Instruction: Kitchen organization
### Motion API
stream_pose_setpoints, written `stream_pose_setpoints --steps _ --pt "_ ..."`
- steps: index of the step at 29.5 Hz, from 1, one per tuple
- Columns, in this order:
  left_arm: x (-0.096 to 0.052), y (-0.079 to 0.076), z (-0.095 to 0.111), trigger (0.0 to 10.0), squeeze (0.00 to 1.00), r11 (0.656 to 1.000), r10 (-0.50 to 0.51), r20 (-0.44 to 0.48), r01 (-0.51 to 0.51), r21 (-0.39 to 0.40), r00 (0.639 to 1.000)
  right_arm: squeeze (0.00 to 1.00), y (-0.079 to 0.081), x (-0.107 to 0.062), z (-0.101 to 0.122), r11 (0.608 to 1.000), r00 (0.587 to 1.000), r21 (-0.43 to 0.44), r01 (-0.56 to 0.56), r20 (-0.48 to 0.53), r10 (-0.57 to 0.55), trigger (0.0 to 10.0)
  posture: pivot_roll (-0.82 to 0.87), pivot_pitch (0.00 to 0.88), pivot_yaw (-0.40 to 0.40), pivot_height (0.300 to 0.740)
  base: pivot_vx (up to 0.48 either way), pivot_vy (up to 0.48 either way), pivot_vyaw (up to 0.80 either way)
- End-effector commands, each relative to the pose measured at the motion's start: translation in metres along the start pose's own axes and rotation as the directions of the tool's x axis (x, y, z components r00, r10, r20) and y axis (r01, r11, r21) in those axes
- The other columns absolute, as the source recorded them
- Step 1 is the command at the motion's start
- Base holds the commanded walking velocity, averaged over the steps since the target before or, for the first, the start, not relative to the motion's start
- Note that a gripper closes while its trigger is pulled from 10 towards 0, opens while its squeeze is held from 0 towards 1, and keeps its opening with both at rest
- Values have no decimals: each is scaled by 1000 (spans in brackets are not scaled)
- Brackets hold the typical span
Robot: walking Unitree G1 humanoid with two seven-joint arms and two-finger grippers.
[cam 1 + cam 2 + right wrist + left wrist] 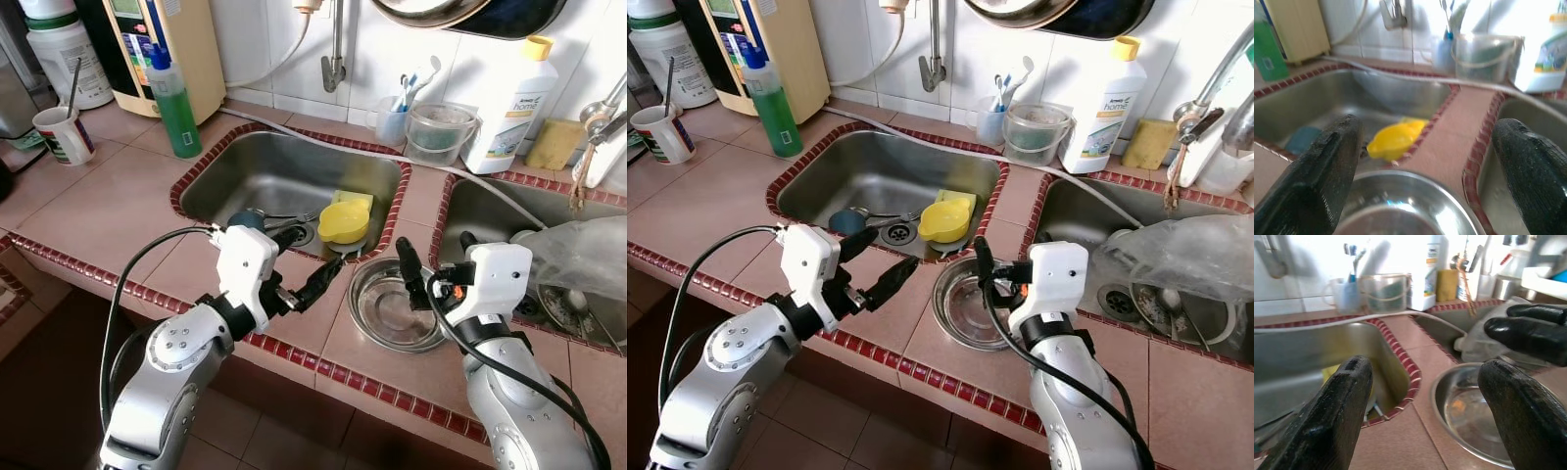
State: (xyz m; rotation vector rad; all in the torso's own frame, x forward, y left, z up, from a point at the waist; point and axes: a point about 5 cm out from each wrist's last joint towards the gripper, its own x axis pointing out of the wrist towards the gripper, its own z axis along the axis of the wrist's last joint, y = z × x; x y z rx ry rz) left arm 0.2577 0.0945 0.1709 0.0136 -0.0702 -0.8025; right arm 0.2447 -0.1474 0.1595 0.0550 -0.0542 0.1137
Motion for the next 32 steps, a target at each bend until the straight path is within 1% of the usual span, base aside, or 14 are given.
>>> stream_pose_setpoints --steps 1,5,9,12,13,14,17,18,20,22,25,28,32 --pt "1 -2 4 10000 0 1000 -22 4 21 22 1000 0 -4 -1 -5 1000 1000 14 10 -27 -10 10000 -116 71 31 740 0 0 0" --pt "2 -8 5 10000 0 995 -72 -5 72 74 997 0 -10 -3 -9 997 997 65 41 -60 -37 10000 -113 84 29 740 0 0 0" --pt "2 -10 5 10000 0 992 -92 -10 93 81 996 0 -13 -5 -12 995 995 83 57 -83 -50 10000 -115 92 29 740 0 0 0" --pt "1 -16 6 10000 0 990 -117 -8 117 76 993 0 -16 -6 -18 993 992 101 67 -115 -55 10000 -110 105 27 740 0 0 0" --pt "0 -18 6 10000 0 989 -126 -8 126 75 992 0 -17 -7 -21 990 989 121 78 -137 -62 10000 -109 110 27 740 0 0 0" --pt "0 -18 6 10000 0 989 -126 -8 126 75 992 0 -17 -7 -21 990 989 121 78 -137 -62 10000 -109 110 27 740 0 0 0" --pt "-1 -21 6 10000 0 988 -134 -12 134 74 991 0 -18 -6 -24 982 985 164 91 -159 -64 10000 -103 116 28 740 0 0 0" --pt "-2 -22 6 10000 0 989 -127 -12 128 69 992 0 -17 -5 -24 978 984 193 83 -171 -50 10000 -100 124 30 740 0 0 0" --pt "-1 -23 7 10000 0 991 -119 -6 119 57 993 0 -18 -3 -25 975 982 208 77 -183 -39 10000 -94 126 29 740 0 0 0" --pt "-2 -25 9 10000 0 991 -118 -1 118 62 993 0 -19 -1 -26 969 978 231 83 -205 -35 10000 -86 128 25 740 0 0 0" --pt "-2 -25 10 10000 0 992 -114 1 113 60 994 0 -19 1 -27 968 976 240 80 -215 -28 10000 -83 129 25 740 0 0 0" --pt "-3 -24 12 10000 0 994 -97 5 97 59 995 0 -18 7 -33 966 967 250 66 -254 0 10000 -68 129 16 740 0 0 0" --pt "-3 -24 13 10000 0 995 -89 8 89 55 996 0 -17 8 -34 965 965 255 57 -264 12 10000 -65 131 13 740 0 0 0"
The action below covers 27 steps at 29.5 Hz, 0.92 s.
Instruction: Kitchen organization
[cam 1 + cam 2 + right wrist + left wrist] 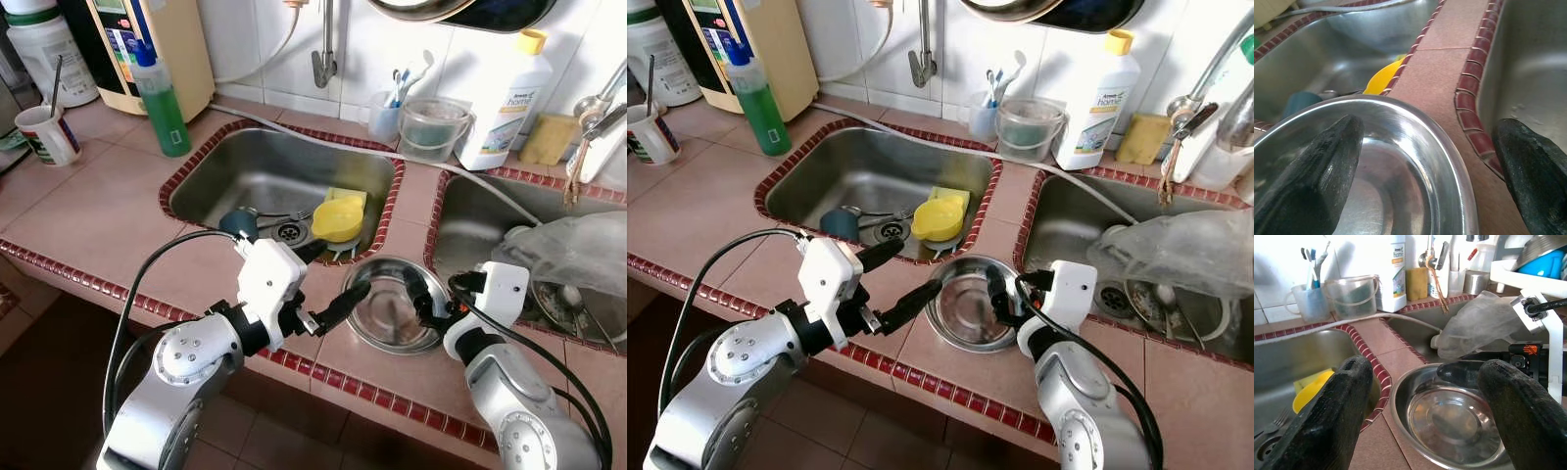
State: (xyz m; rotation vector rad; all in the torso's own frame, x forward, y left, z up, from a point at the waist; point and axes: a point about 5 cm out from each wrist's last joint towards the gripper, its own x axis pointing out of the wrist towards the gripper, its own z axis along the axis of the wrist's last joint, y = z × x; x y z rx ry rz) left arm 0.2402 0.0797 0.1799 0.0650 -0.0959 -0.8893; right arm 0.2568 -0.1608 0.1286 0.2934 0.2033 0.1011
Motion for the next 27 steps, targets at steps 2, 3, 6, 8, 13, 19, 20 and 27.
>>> stream_pose_setpoints --steps 2,3,6,8,13,19,20,27 --pt "-1 -1 4 10000 0 1000 9 10 -9 1 1000 0 -1 3 -6 1000 999 7 -11 -48 11 8824 -61 132 8 740 0 0 0" --pt "-1 -1 5 10000 0 1000 12 13 -12 1 1000 0 -1 5 -7 1000 998 1 -23 -58 23 7020 -57 134 4 740 0 0 0" --pt "-1 -1 6 10000 0 1000 16 15 -16 2 1000 0 0 7 -8 1000 997 0 -31 -65 31 5647 -56 135 3 740 0 0 0" --pt "0 -1 7 10000 0 1000 22 18 -22 0 1000 0 1 9 -8 999 996 1 -52 -72 52 1647 -51 134 -1 740 0 0 0" --pt "2 -2 10 10000 0 1000 29 35 -29 -3 999 0 5 11 -5 994 992 33 -104 -73 106 0 -49 133 -3 740 0 0 0" --pt "3 -3 11 10000 0 1000 29 37 -29 -5 999 0 6 10 -2 992 990 41 -120 -63 123 0 -53 129 -4 740 0 0 0" --pt "3 -3 11 10000 0 1000 29 37 -29 -5 999 0 6 10 -2 992 990 41 -120 -63 123 0 -53 129 -4 740 0 0 0" --pt "8 -3 13 10000 0 1000 21 49 -21 -11 999 0 7 11 8 969 984 183 -168 -25 175 0 -60 116 -2 740 0 0 0"
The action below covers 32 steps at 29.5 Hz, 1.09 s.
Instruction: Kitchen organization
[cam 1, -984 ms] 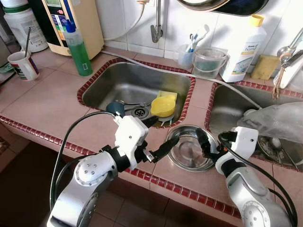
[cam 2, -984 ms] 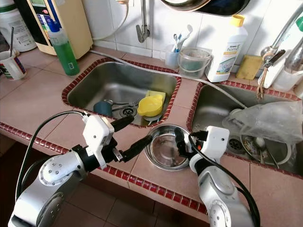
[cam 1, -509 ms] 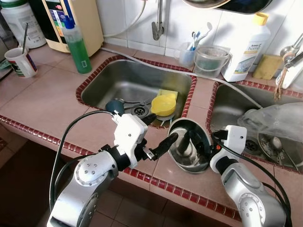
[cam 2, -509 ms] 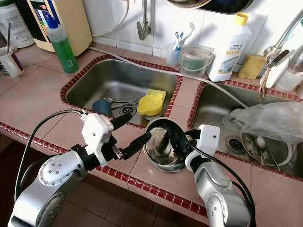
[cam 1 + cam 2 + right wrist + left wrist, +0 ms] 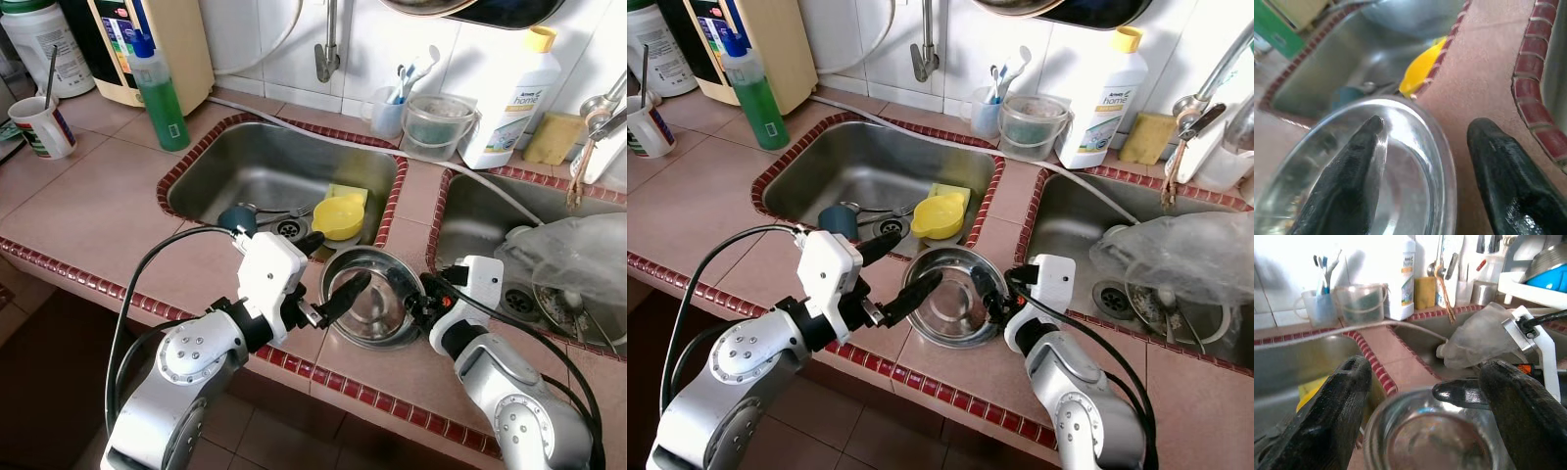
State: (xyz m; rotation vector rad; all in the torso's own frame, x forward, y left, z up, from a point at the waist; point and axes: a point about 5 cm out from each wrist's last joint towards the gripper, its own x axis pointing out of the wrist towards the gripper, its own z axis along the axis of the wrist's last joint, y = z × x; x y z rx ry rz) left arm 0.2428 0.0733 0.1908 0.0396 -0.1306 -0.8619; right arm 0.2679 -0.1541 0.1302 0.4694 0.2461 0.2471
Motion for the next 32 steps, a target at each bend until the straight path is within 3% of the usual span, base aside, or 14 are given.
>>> stream_pose_setpoints --steps 1,32 --pt "1 -2 2 10000 0 1000 -8 9 8 -4 1000 0 2 0 7 999 999 35 -28 19 27 0 -61 109 -1 740 0 0 0" --pt "2 -2 2 10000 0 1000 -12 9 12 -3 1000 0 4 1 11 998 998 43 -56 25 54 0 -60 98 -5 740 0 0 0"
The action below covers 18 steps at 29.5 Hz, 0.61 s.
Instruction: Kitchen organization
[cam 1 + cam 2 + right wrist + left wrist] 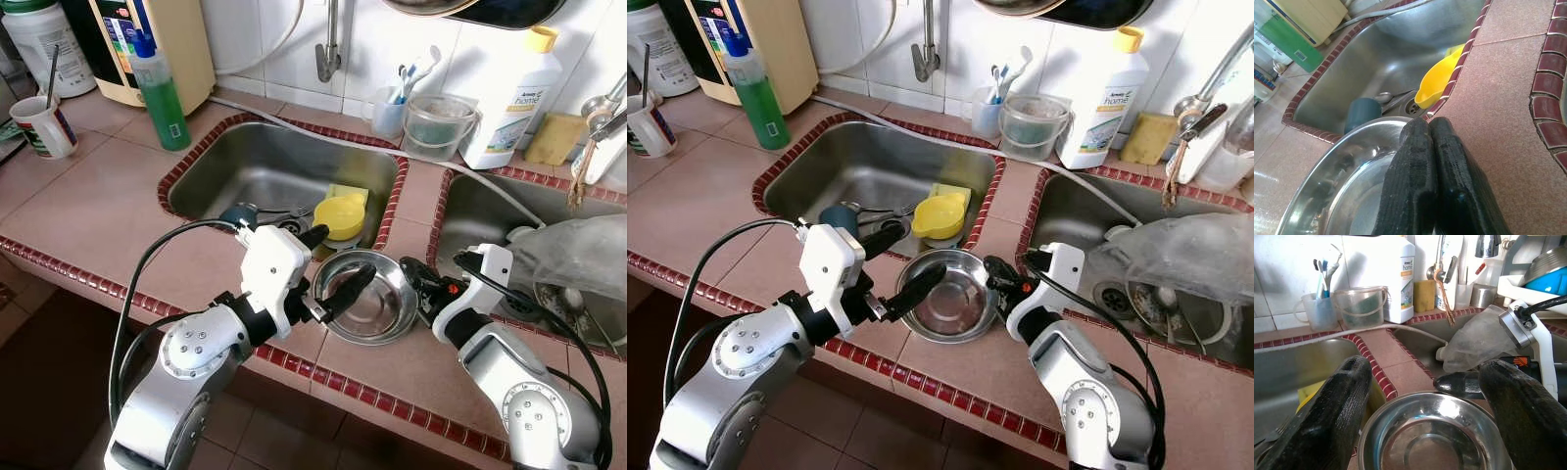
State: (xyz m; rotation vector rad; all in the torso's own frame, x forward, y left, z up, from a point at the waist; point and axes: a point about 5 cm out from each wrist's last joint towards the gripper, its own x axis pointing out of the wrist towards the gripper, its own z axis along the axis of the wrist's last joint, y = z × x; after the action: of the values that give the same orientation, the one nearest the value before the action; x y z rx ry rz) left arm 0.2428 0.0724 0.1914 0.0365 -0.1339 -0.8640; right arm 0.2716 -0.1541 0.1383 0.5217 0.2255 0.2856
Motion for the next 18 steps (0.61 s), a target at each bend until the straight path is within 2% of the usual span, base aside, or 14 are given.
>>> stream_pose_setpoints --steps 1,4,5,7,18 --pt "1 -2 2 10000 0 1000 -10 5 10 -1 1000 0 1 -1 3 1000 1000 -1 -7 8 7 0 -60 98 -5 740 0 0 0" --pt "1 -2 2 10000 0 1000 -10 5 10 -1 1000 0 1 -1 3 1000 1000 -1 -7 8 7 0 -60 98 -5 740 0 0 0" --pt "2 -3 1 10000 0 1000 -15 5 15 -2 1000 1000 -1 -3 2 1000 1000 15 -12 -13 12 10000 -60 93 -15 740 0 0 0" --pt "2 -5 1 10000 0 1000 -18 5 18 -4 1000 1000 -3 -5 0 999 999 38 -15 -36 16 10000 -60 94 -15 740 0 0 0" --pt "3 -6 1 10000 0 1000 -13 9 14 -12 1000 1000 -3 -5 6 1000 999 -23 -18 -36 17 10000 -63 103 -20 740 0 0 0"
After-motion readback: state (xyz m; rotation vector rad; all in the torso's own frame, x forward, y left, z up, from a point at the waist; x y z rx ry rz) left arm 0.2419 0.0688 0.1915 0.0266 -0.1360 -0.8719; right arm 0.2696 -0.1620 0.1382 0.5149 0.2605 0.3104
